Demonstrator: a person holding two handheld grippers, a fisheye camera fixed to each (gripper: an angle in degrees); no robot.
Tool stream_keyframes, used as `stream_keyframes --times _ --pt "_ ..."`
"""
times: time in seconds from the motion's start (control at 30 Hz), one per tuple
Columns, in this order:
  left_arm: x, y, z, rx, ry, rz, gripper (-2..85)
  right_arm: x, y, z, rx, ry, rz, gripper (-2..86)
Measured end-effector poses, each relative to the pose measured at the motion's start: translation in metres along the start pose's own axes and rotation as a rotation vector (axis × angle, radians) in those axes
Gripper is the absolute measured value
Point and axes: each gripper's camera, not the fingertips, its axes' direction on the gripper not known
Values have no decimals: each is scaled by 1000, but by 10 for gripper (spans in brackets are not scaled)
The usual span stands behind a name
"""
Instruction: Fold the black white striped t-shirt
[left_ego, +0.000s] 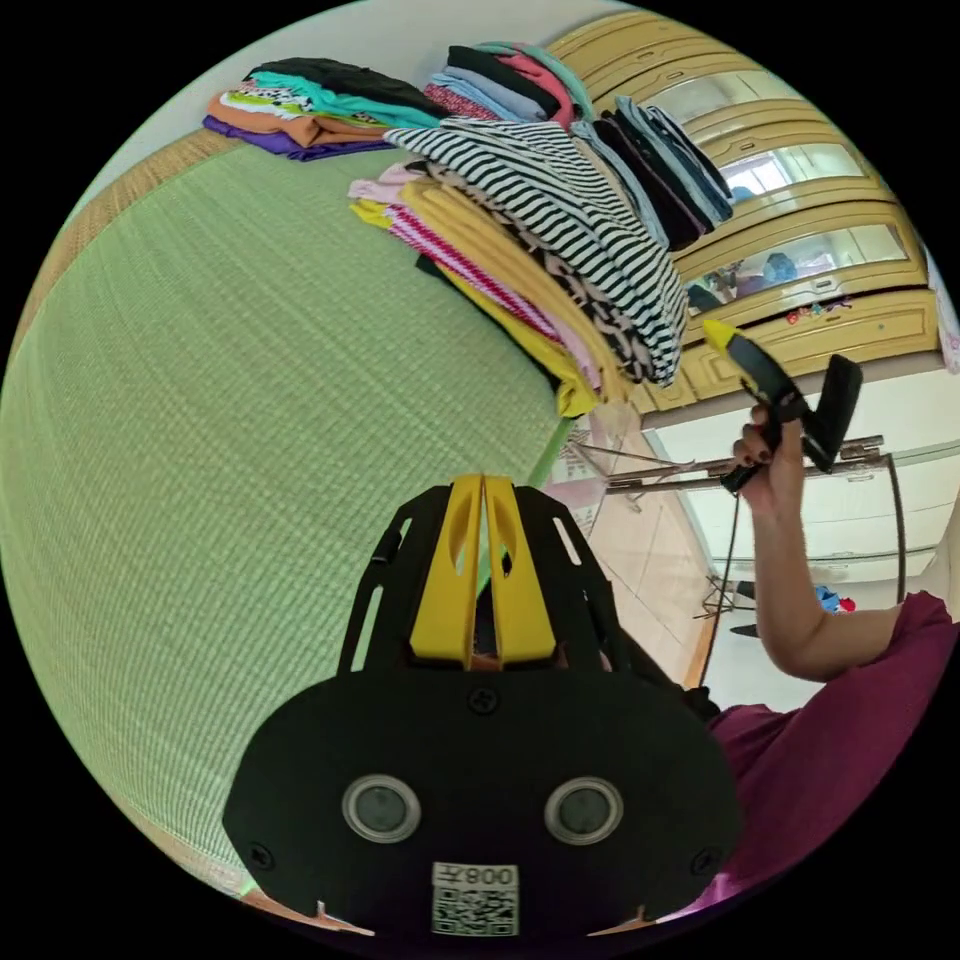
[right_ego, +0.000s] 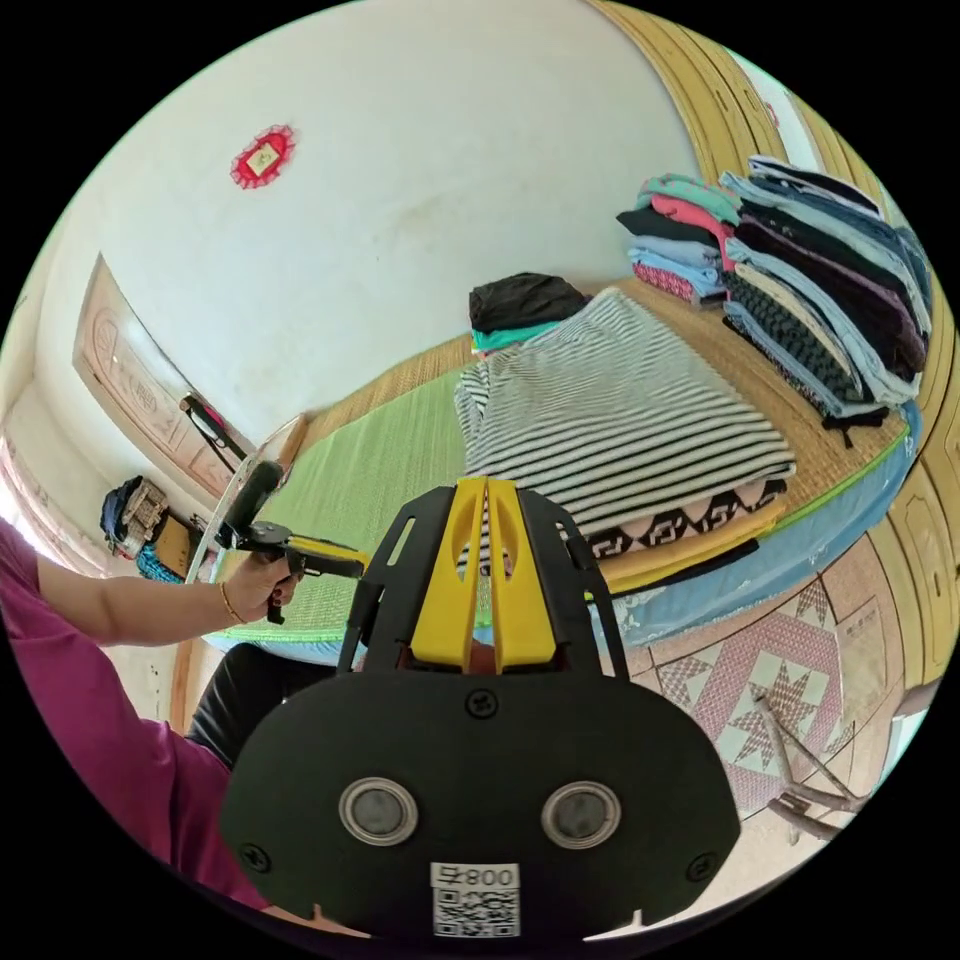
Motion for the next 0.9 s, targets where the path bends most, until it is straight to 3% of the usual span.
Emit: stream_keyframes --times 0.17,0.27,0.43,0.73,0.9 --pt "-26 55 4 -86 -202 -20 2 -40 -61 9 128 -12 -143 33" --pt "-22 80 -3 -22 -192 6 2 -60 -104 39 139 -4 -201 54" --pt "7 118 -11 22 -329 134 4 -82 -183 112 105 31 -260 65" --pt "6 194 -42 201 -308 85 4 -60 -321 301 -130 54 -109 76" --pt "-4 228 -63 257 -264 72 4 -58 -354 354 -140 87 -91 80"
